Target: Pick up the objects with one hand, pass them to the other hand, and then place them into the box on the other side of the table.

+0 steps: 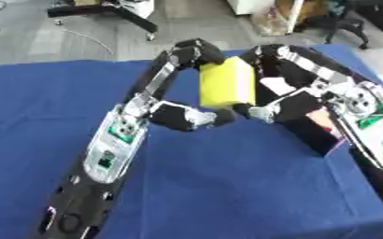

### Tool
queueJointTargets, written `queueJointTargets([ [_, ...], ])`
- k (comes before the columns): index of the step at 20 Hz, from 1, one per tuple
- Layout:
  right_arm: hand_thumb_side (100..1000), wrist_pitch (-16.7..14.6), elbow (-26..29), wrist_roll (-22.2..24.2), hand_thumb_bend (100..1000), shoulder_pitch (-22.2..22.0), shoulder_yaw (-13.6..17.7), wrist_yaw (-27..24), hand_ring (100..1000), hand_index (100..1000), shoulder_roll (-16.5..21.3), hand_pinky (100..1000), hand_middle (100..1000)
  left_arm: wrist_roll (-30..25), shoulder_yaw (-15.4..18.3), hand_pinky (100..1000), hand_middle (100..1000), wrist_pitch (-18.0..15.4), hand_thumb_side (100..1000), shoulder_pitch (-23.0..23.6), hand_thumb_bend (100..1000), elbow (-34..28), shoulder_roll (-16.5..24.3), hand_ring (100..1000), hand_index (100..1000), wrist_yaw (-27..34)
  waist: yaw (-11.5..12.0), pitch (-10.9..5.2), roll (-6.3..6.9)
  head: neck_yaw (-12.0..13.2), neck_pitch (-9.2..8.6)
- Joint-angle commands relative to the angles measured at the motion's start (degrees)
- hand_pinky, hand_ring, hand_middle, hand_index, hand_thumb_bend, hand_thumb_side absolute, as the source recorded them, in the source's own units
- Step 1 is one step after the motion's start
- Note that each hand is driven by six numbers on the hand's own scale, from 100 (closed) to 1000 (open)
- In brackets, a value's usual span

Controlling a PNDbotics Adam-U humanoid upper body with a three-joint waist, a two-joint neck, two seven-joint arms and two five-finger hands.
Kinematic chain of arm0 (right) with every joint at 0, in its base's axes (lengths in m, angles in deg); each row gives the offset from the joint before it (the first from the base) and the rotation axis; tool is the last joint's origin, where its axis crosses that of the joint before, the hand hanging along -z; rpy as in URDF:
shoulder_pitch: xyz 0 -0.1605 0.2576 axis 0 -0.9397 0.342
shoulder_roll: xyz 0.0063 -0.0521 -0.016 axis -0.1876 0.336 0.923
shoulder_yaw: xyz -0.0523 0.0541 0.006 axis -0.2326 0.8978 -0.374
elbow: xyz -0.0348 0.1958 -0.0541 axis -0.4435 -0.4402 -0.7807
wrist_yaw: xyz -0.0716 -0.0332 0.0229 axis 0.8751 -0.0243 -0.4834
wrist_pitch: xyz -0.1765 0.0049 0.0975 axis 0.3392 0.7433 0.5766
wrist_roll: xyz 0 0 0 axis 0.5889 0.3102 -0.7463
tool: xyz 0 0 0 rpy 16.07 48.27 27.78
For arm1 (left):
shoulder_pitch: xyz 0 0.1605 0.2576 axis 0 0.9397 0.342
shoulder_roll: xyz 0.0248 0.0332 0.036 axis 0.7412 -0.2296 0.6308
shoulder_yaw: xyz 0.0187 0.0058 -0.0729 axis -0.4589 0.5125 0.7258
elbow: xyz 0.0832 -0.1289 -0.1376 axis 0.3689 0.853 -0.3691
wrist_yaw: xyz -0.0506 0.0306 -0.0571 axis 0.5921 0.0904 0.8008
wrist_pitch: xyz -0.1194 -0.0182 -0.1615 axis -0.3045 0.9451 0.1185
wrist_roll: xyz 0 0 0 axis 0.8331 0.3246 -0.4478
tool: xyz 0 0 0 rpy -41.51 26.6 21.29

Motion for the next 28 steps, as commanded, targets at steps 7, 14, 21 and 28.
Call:
queueJointTargets([
  [7,100,-0.52,2.30,0.39,155,1.00,1.58,-0.01,617,209,1.04,616,522,1.18,0.62,638,699,0.47,570,-0.85,740,-0.10,-0.62,621,818,-1.42,-0.11,-1.19,-0.50,0.12,-0.39],
  [14,100,0.00,4.91,7.03,158,0.16,1.19,-2.93,620,209,1.11,618,526,5.02,2.10,637,702,0.81,562,-1.04,707,1.17,-0.75,624,825,-4.34,-0.21,-1.17,-0.58,0.20,-1.19],
  [21,100,-1.74,5.57,16.94,155,-0.34,1.95,-5.30,622,208,1.15,619,529,9.29,2.91,641,711,1.72,569,-0.87,720,1.41,-1.01,632,830,-5.51,-0.36,-1.17,-0.52,-0.03,-2.26],
  [28,100,-2.03,5.59,14.01,157,-0.73,2.97,-2.89,622,206,0.77,620,530,10.23,3.83,646,721,1.63,604,-0.44,749,-0.34,-0.59,648,834,-3.09,-0.31,-1.04,-0.45,-0.05,-2.36],
])
